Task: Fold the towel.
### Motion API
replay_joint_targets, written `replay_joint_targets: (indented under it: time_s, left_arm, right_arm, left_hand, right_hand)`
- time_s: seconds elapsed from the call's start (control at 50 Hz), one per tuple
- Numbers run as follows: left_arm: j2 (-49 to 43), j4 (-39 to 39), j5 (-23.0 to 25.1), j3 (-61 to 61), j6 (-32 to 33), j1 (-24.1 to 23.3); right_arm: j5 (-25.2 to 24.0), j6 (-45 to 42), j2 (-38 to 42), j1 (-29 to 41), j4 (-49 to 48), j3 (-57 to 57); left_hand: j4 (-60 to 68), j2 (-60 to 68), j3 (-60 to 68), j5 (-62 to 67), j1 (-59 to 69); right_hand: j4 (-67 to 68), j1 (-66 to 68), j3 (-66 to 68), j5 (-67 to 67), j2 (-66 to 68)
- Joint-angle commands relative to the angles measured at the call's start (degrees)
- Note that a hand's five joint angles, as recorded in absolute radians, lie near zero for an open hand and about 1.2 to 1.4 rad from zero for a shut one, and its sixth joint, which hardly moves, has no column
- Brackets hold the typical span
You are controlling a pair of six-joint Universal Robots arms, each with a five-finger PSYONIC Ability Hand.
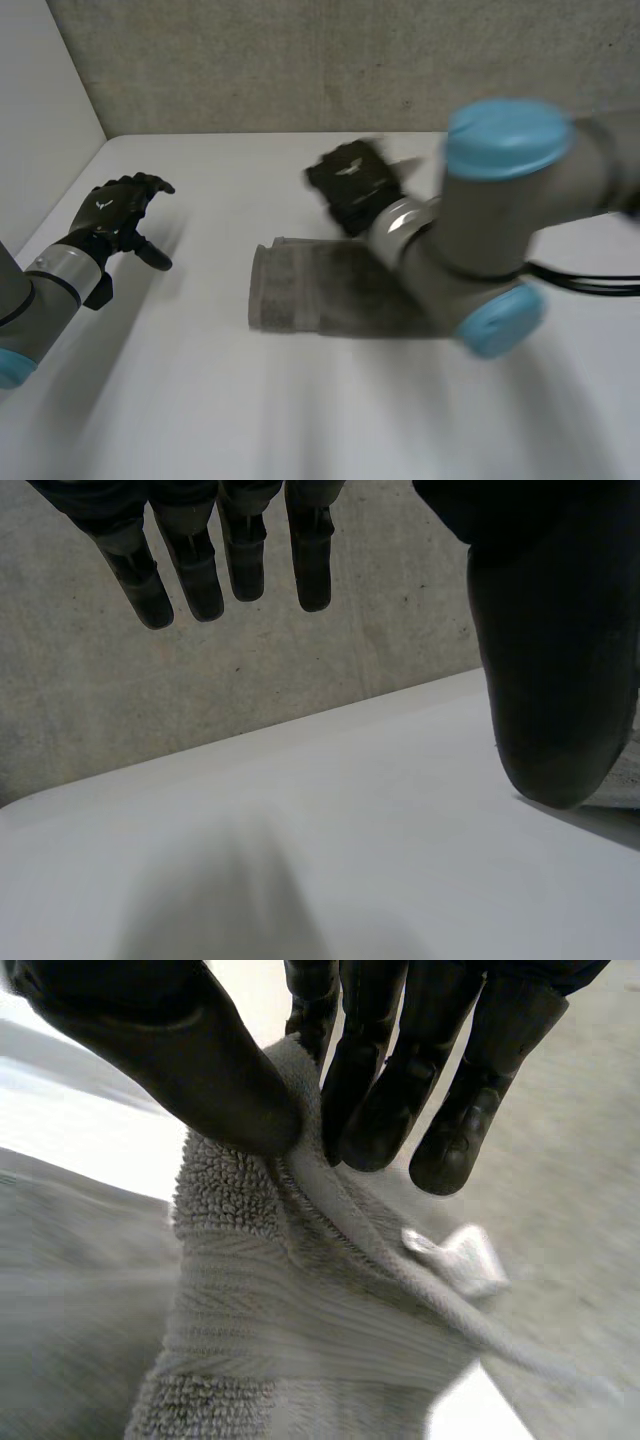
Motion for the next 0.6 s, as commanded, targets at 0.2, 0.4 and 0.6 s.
replay_joint_targets:
  time_s: [0.2,0.4,0.6]
  left_arm:
    - [0.0,-0.09,0.09,0.0,0.0,-0.26]
    - [-0.27,-0.09,0.09,-0.08,0.09,-0.87]
    - [-0.18,-0.08,0.18,-1.05,0.18,-2.98]
  right_arm:
    - [4.84,-3.13,12.03,5.45,10.15,-10.08]
    - [1.33,0.74,-4.82,-6.48,7.26,11.33]
    - [-6.14,0.74,-12.13,-20.02,-5.21,34.28]
  left_hand:
    - [-4.2,-3.74,-3.97,-2.46,-4.99]
    - [-4.2,-3.74,-3.97,-2.46,-4.99]
    - [-4.2,-3.74,-3.97,-2.46,-4.99]
  right_hand:
    - [-57.64,-41.67,-57.37,-58.96,-57.42]
    - [-55.28,-39.32,-55.01,-56.61,-55.07]
    - [-47.21,-31.24,-46.94,-48.53,-47.0]
